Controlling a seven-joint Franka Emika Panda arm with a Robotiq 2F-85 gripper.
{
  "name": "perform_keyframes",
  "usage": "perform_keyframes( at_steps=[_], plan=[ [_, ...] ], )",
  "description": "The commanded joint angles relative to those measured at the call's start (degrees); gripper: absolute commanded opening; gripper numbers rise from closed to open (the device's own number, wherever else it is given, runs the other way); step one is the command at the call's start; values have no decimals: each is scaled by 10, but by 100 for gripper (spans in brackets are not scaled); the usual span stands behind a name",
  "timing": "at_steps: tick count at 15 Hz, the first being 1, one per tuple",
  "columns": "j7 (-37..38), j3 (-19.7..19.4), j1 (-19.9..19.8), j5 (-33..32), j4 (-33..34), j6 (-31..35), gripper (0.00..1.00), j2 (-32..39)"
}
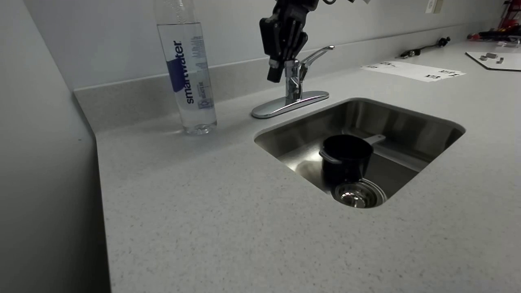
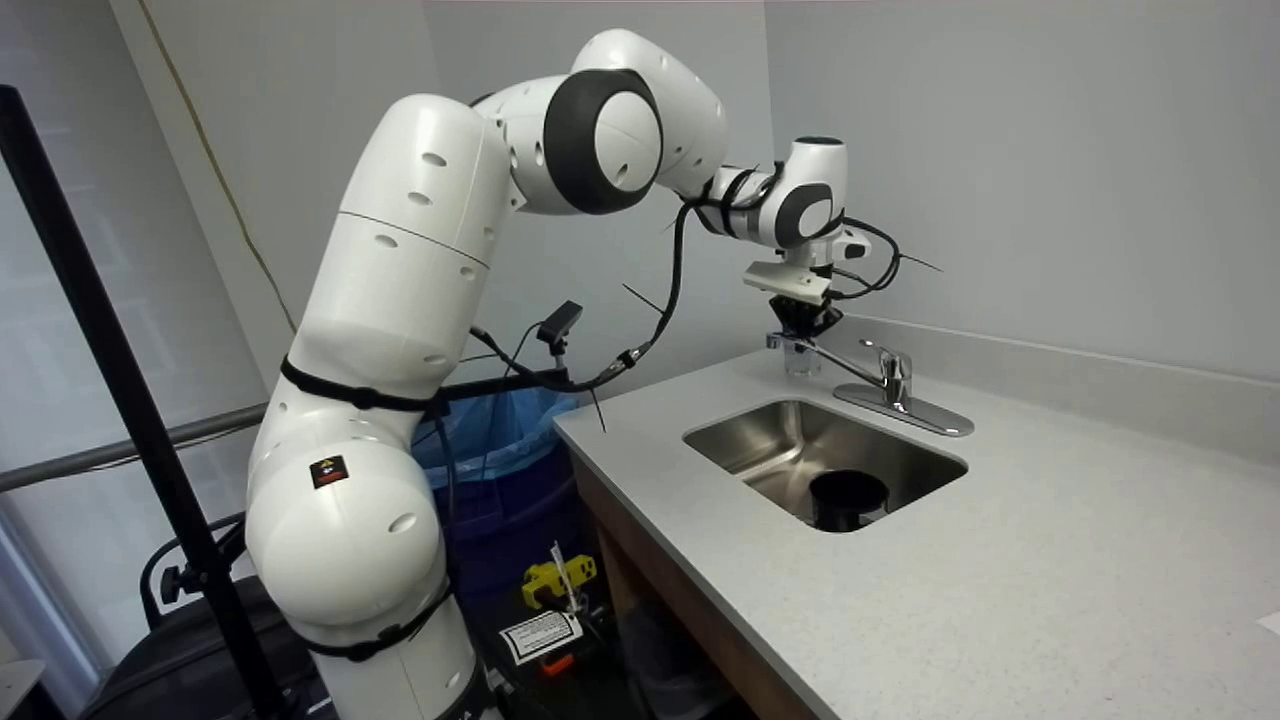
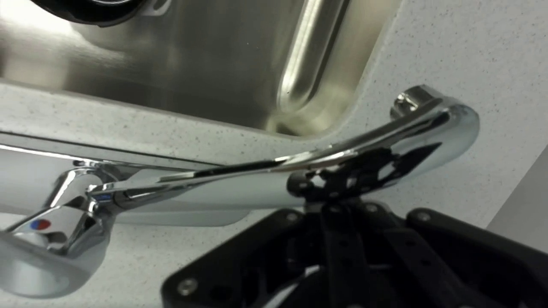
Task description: Move the faucet nozzle to the right
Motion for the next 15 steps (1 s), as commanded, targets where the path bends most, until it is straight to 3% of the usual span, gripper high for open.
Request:
perform_keyframes(
  at_steps=[1, 15],
  plan=[
    [-15, -8, -13, 8, -71, -34, 0, -54],
    [8, -54, -17, -13, -171, -62, 0, -139]
  ],
)
